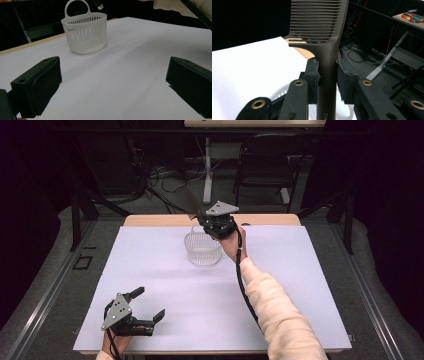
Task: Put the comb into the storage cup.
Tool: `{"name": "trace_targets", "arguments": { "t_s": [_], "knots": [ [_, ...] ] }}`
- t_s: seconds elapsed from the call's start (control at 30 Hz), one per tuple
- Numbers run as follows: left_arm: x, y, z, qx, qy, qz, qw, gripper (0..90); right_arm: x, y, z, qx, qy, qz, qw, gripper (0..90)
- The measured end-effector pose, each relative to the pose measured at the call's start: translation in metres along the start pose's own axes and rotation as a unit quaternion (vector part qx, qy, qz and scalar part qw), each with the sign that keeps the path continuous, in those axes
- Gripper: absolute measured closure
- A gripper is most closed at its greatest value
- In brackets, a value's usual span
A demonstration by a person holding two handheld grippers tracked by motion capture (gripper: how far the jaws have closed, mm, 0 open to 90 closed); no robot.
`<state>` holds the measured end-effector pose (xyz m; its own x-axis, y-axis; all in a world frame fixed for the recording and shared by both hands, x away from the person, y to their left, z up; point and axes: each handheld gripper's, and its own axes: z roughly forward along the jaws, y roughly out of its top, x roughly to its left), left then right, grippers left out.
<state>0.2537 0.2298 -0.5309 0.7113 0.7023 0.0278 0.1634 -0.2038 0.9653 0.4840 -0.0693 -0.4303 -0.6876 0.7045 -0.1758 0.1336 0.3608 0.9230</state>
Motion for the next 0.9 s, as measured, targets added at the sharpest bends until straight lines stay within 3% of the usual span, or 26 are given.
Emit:
{"name": "trace_targets", "arguments": {
  "t_s": [0.9],
  "knots": [
    [-0.0001,0.0,0.0002,0.001,-0.001,0.001,1.0,0.2,0.0027,-0.0089,0.0082,0.009,0.012,-0.003,0.9999,72.4]
  ]
}}
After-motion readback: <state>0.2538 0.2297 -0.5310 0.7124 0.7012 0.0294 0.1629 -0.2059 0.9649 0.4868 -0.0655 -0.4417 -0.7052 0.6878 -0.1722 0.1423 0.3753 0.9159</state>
